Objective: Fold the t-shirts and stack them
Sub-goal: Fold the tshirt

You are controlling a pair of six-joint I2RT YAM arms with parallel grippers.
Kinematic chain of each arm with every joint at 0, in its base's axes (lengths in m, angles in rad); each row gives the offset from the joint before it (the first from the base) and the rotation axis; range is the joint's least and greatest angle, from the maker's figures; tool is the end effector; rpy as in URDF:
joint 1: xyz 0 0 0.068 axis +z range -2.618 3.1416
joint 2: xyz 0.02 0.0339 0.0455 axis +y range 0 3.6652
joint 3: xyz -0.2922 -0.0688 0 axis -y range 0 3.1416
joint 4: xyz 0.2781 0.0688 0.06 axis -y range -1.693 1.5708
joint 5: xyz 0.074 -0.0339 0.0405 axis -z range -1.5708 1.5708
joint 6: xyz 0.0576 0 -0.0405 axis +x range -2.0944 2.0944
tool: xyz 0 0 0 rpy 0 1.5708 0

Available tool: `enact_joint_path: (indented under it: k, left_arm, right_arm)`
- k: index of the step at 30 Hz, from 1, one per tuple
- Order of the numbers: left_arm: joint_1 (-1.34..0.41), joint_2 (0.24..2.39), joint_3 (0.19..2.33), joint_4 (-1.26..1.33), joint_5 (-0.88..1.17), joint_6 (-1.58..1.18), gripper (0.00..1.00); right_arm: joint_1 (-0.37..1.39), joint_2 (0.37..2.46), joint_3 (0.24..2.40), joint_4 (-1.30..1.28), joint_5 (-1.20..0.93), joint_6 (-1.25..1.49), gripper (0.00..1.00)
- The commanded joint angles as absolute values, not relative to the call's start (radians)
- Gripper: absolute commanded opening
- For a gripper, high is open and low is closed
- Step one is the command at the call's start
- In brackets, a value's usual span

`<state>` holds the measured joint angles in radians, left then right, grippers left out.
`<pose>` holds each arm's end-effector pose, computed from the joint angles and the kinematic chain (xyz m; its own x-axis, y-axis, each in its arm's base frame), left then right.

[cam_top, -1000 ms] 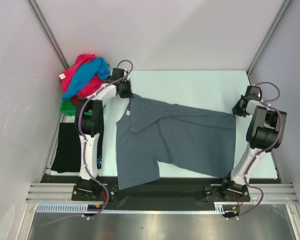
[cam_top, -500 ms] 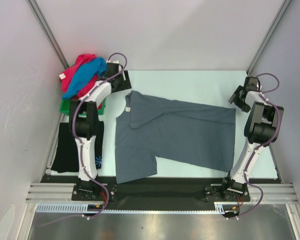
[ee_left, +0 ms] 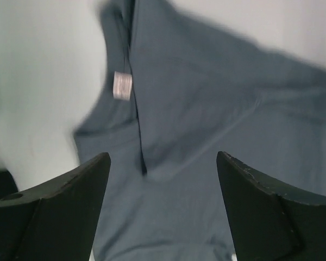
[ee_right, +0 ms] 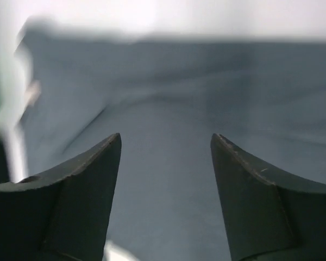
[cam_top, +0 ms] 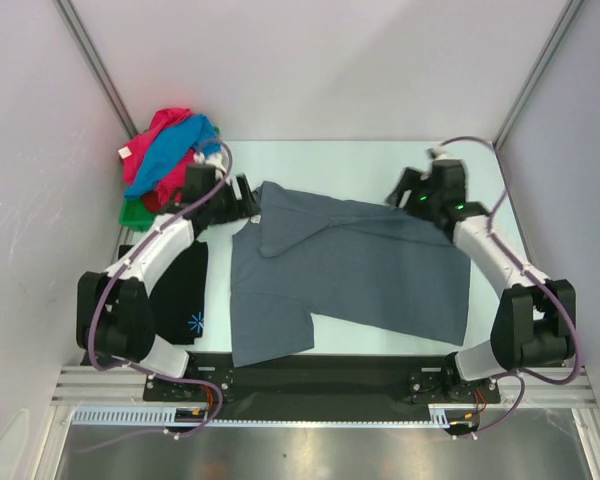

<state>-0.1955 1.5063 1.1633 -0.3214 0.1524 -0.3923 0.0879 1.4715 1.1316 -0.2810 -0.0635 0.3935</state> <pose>0.3773 -0.0836 0.2873 -0.6771 -0.2511 -0.6917 0.0545 0.9203 -0.3875 0.3784 0.0370 0.2916 -0.5885 0.3323 -0.7370 0.0938 0.9336 0.3460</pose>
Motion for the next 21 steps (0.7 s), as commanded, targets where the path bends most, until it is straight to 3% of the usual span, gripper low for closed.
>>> enact_joint_path:
  k: [1,5,10,21]
  left_arm:
    - [-0.233,1.485,1.010,-0.292,0.235,-0.440,0.85]
    - [-0.262,1.509,0.902,-0.194,0.250,-0.482,0.79]
    - [-0.288,1.543,0.874,-0.157,0.204,-0.480,0.78]
    - [-0.287,1.674,0.904,-0.083,0.273,-0.494,0.76]
  right_arm:
    - [0.256,1.436,1.034,-0.157,-0.260,0.459,0.71]
    - [0.429,1.456,0.942,0.024,-0.322,0.524,0.61]
    - [0.590,1.555,0.899,0.191,-0.330,0.618,0.45]
    - [0.672,1.618,0.891,0.253,-0.269,0.672,0.41]
